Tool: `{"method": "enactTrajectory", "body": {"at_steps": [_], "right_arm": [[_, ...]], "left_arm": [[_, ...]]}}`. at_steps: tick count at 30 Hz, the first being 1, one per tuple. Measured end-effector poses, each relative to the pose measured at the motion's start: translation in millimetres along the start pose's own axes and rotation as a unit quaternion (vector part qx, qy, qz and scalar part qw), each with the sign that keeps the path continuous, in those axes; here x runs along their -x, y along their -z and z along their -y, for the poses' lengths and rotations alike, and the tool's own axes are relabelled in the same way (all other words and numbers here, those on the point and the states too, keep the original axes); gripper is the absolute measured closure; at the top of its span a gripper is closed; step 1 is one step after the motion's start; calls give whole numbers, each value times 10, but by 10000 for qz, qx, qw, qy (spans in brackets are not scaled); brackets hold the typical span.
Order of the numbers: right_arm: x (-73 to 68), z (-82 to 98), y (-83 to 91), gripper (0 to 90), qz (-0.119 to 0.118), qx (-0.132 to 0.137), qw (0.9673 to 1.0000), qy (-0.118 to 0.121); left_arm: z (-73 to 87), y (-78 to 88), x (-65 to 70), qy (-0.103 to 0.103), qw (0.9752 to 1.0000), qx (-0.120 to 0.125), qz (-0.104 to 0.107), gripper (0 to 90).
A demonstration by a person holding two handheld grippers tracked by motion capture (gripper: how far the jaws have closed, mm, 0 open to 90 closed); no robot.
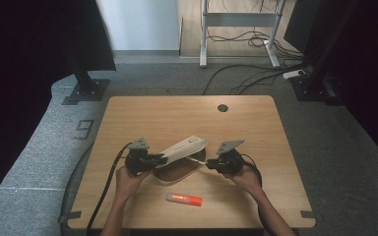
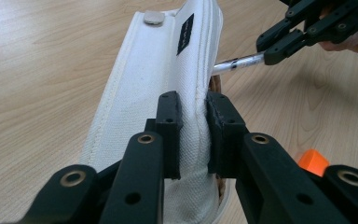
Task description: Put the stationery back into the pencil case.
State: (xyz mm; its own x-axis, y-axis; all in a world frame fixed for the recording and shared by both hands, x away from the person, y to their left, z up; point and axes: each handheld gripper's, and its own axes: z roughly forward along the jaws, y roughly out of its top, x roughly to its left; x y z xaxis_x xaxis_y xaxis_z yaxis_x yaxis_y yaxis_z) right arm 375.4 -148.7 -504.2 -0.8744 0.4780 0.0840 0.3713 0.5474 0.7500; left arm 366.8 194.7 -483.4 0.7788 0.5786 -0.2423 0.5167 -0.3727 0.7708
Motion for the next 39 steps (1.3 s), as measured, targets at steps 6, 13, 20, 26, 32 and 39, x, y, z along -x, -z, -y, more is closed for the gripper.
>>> {"method": "enactTrajectory", "body": {"at_steps": [6, 13, 20, 26, 32, 39], "right_arm": [[-15, -86, -123, 786, -52, -34, 9999, 96], [-48, -201, -284, 786, -98, -82, 9996, 247], [-70, -277, -422, 786, -113, -121, 9992, 365], [-71, -330, -513, 786, -72, -135, 9990, 415], [-66, -340, -632, 783, -5, -210, 9983, 538], [26, -293, -641, 733, 224, -204, 9986, 422]], "left_arm": [[-2, 1, 2, -6, 10000, -2, 4, 762], [-2, -7, 3, -7, 10000, 0, 31, 762], [-2, -14, 4, -9, 10000, -1, 52, 762], [-1, -29, 8, -6, 9999, 2, 102, 761], [-1, -36, 11, -11, 9999, -5, 119, 761], [1, -33, 4, -7, 9999, -10, 136, 760]]}}
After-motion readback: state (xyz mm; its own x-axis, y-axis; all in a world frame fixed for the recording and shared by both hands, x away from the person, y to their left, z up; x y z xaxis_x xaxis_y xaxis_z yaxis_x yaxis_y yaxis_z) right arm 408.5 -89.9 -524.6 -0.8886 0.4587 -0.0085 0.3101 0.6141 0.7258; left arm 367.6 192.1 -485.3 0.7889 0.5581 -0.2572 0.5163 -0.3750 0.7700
